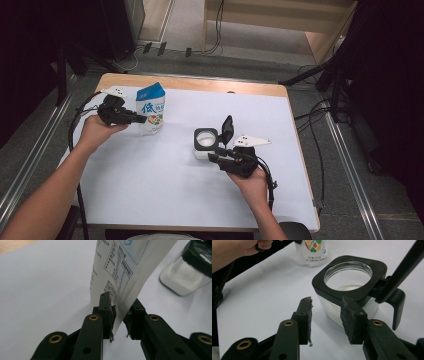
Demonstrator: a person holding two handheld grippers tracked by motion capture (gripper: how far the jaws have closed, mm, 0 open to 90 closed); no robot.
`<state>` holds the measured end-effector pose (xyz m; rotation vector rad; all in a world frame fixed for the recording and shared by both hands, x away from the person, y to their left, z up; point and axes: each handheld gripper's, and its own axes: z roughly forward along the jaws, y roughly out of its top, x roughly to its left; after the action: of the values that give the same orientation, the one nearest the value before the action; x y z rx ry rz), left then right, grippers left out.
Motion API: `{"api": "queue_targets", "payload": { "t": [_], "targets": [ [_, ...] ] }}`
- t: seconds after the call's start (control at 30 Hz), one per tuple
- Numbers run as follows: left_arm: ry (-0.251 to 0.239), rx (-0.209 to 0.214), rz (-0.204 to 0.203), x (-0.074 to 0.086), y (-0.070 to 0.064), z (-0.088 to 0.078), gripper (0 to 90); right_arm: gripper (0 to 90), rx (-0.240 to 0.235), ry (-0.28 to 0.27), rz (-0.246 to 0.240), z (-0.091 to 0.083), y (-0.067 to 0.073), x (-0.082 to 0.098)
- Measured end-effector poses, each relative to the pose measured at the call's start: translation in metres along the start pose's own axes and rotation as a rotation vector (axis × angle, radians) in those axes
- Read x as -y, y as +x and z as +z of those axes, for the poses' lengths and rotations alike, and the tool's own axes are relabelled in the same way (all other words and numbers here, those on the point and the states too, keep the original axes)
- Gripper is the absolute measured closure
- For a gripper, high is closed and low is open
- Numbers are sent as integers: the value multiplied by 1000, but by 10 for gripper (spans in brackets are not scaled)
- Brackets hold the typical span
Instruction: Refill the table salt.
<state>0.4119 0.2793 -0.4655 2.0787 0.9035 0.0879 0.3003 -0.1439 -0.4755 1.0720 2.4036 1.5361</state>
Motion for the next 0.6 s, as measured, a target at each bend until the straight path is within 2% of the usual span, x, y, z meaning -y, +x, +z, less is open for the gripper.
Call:
{"api": "queue_targets", "payload": {
  "t": [0.17,0.3,0.53,0.6],
  "targets": [
    [-7,0,11,-2,-2,-3,715,622,-1,0,-4,0,0,0],
    [-15,-18,17,-4,-5,-7,668,622,0,0,-6,-1,0,-1],
    [-42,-43,41,-11,-14,-22,588,623,3,0,-10,-5,-1,-4],
    [-56,-49,36,-14,-18,-28,577,623,6,4,-8,-7,-2,-6]
  ]
}}
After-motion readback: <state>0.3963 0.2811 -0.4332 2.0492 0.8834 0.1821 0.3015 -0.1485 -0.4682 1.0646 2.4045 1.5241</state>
